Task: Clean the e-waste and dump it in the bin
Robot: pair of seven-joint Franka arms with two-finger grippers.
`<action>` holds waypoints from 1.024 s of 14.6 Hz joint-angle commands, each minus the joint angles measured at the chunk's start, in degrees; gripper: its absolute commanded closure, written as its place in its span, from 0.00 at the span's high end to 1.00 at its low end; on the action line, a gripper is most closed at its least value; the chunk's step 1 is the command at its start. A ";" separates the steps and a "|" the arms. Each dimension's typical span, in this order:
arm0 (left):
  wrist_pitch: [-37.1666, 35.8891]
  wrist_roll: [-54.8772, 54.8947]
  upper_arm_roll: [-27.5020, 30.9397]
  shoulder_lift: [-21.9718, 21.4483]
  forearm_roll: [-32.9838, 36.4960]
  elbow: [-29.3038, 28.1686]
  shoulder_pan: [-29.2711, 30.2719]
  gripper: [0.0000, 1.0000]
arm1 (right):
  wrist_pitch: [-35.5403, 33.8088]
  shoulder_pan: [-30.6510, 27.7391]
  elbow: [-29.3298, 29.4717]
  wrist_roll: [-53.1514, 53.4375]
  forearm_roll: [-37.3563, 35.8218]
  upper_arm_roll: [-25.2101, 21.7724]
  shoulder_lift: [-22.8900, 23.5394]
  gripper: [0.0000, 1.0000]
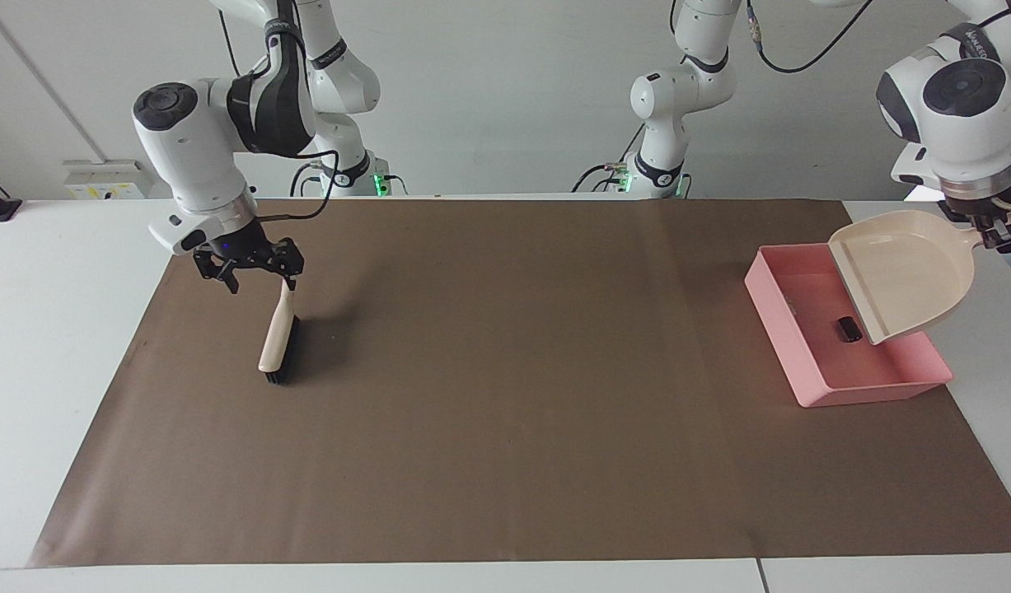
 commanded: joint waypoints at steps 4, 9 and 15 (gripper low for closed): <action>3.09 -0.96 0.33 -7.18 -11.78 -13.42 -9.62 0.00 | -17.05 -1.22 17.11 7.27 -1.29 0.28 -0.04 1.00; 6.27 -9.03 0.42 -6.14 -17.25 -19.14 -19.89 0.00 | -29.26 -1.76 27.40 8.23 -1.03 -0.24 1.10 1.00; 11.89 -18.36 0.42 0.88 -20.15 -21.44 -25.89 0.00 | -30.79 1.47 28.13 10.52 -1.11 -1.38 1.98 1.00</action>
